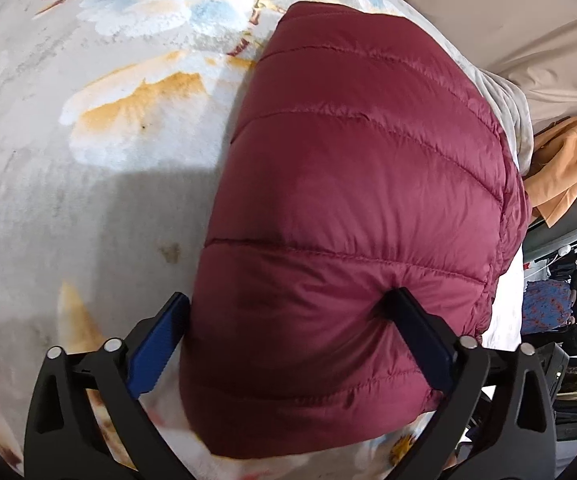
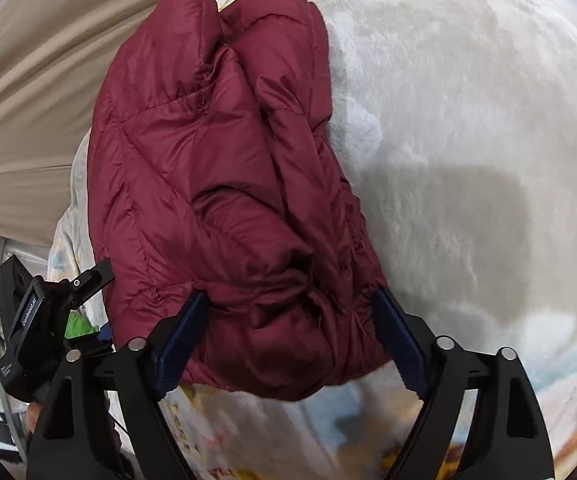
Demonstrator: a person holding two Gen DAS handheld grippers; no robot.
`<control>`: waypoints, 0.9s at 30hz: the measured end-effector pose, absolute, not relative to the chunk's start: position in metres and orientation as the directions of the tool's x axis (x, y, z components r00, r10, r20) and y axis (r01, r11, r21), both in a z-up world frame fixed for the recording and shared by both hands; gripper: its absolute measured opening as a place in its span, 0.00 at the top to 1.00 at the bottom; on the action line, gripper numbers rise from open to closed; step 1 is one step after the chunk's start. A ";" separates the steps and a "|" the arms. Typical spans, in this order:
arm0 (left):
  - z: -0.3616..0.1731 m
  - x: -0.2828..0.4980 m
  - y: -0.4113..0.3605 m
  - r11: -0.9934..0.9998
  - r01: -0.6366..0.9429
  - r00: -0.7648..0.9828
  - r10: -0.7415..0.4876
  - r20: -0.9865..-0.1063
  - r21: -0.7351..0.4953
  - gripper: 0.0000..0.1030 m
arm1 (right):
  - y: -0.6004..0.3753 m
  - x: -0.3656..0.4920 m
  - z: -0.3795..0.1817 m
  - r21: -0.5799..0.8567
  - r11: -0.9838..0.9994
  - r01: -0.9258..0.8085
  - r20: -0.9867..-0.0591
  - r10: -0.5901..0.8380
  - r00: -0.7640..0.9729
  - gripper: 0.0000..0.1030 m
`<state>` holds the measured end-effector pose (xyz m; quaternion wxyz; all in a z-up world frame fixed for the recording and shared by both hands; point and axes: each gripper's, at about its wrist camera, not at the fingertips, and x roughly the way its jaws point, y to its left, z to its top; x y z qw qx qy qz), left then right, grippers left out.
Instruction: Fold large clothes
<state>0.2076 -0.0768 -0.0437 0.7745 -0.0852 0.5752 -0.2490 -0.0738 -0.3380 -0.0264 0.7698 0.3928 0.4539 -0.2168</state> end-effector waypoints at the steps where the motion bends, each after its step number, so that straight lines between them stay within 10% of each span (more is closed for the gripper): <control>1: -0.046 0.209 -0.078 0.860 0.287 0.209 -0.487 -0.848 -0.423 0.04 | -0.339 -0.070 -0.028 0.407 0.599 0.689 -0.870 0.026 0.492 0.16; 9: -0.072 0.218 -0.074 0.798 0.279 0.156 -0.587 -0.794 -0.535 0.04 | -0.335 -0.047 -0.031 0.421 0.603 0.678 -0.867 0.049 0.495 0.14; 12: -0.076 0.218 -0.072 0.772 0.273 0.129 -0.621 -0.773 -0.575 0.06 | -0.339 -0.051 -0.033 0.436 0.600 0.671 -0.862 0.064 0.503 0.35; 16: -0.053 0.205 -0.071 0.754 0.338 0.135 -0.631 -0.764 -0.563 0.35 | -0.336 -0.048 -0.023 0.481 0.598 0.641 -0.836 0.095 0.540 0.72; 27: 0.094 0.142 -0.066 0.607 0.528 0.244 -0.778 -0.579 -0.593 0.62 | -0.295 -0.076 0.109 0.493 0.740 0.458 -0.690 0.011 0.724 0.81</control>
